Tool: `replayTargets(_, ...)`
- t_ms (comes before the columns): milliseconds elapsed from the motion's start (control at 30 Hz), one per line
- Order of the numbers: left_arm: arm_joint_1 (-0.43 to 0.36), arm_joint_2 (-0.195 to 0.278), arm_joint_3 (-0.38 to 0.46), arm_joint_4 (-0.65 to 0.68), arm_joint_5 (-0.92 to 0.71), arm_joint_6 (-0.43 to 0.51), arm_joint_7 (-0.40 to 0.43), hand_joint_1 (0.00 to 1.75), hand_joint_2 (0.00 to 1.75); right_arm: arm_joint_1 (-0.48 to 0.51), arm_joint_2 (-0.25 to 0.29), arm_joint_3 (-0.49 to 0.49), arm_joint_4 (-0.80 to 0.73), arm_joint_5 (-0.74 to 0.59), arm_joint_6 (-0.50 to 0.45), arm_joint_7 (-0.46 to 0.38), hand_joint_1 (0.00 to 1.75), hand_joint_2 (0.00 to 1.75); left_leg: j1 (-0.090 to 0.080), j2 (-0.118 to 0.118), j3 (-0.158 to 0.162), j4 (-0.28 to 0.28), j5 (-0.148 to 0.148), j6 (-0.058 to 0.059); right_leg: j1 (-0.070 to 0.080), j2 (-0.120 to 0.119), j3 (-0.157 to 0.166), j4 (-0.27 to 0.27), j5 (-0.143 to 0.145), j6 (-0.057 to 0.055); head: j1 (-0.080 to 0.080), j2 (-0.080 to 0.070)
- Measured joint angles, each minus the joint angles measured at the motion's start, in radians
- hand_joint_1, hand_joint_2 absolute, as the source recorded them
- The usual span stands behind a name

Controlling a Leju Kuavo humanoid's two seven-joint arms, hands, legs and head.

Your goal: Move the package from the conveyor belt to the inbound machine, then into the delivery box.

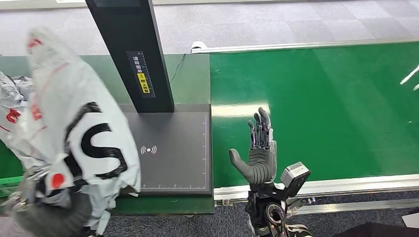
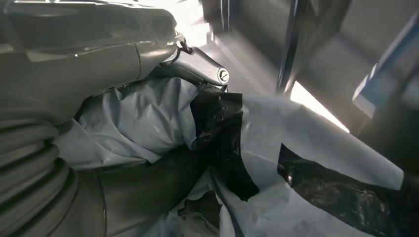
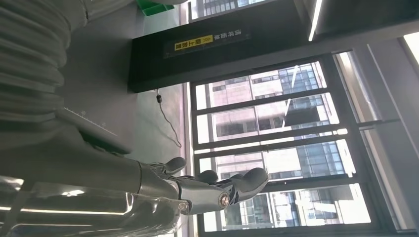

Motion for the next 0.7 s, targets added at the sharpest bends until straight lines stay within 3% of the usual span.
replayTargets(167,-0.013,-0.003,0.000,-0.210,0.035,0.000,-0.001,1.39,1.75,-0.001,0.000,-0.008,0.010,-0.003,0.000,-0.008,0.00,1.75,0.000,0.000,0.001,0.000,0.000,0.000,0.000,0.000,0.000,0.000,0.000,0.000,0.000,0.000)
replayTargets(300,-0.073,-0.009,0.018,-0.284,0.082,-0.001,-0.001,1.40,1.75,-0.004,0.001,-0.013,0.013,0.001,0.001,-0.010,0.00,1.75,0.000,0.000,0.001,0.000,0.000,0.000,0.000,0.000,0.001,0.000,0.000,0.000,0.000,0.000)
replayTargets(533,-0.191,0.009,0.120,-0.211,0.205,-0.002,-0.001,1.40,1.75,-0.011,0.002,-0.018,0.020,0.005,0.002,-0.011,0.00,1.75,0.000,0.000,0.003,0.000,0.001,0.000,0.000,0.000,0.002,0.000,0.000,0.000,0.000,0.000)
replayTargets(700,-0.229,0.025,0.153,-0.160,0.215,-0.002,0.000,1.40,1.75,-0.013,0.002,-0.019,0.024,0.005,0.002,-0.011,0.00,1.75,0.000,0.000,0.003,0.000,0.001,0.000,0.000,0.000,0.002,0.000,0.000,0.000,0.000,0.000)
